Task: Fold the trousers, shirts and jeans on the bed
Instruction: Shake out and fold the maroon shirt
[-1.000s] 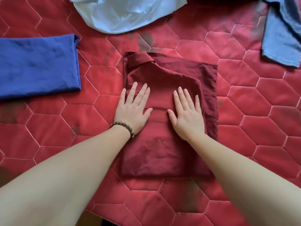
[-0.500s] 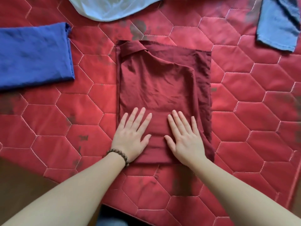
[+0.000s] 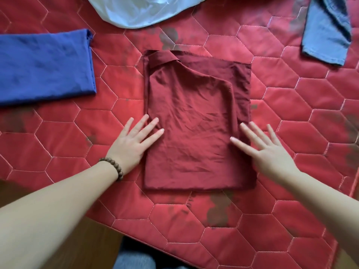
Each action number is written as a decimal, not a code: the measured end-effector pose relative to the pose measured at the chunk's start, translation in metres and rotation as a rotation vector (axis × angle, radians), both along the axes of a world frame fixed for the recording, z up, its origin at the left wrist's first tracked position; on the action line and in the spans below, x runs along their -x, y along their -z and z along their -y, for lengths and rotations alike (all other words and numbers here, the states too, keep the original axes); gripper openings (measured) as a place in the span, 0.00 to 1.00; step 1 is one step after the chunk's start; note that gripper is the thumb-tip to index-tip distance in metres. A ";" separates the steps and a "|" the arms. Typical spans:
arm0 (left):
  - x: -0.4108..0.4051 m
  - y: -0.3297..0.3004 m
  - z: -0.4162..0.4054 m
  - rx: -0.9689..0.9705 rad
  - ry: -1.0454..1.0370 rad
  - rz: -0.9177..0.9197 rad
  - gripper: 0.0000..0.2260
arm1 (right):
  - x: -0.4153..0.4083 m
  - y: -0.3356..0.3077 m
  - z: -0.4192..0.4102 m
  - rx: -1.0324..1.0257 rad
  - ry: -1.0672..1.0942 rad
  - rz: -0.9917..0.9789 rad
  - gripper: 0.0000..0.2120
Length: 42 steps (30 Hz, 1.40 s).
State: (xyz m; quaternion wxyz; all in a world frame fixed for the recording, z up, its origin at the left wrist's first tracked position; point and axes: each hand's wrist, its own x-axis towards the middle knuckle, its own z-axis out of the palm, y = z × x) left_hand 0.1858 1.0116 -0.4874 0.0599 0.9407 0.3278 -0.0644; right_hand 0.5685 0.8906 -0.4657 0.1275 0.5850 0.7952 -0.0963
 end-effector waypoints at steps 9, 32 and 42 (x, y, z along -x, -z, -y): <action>-0.022 -0.030 -0.029 0.531 -0.102 0.409 0.06 | 0.024 -0.032 -0.042 0.350 0.319 -0.651 0.30; -0.069 0.004 -0.091 0.361 -1.040 0.575 0.17 | 0.049 0.011 -0.123 -0.185 1.237 -0.923 0.04; -0.082 -0.017 -0.093 -0.152 -0.724 0.375 0.15 | 0.074 -0.008 -0.136 -0.577 0.990 -0.389 0.21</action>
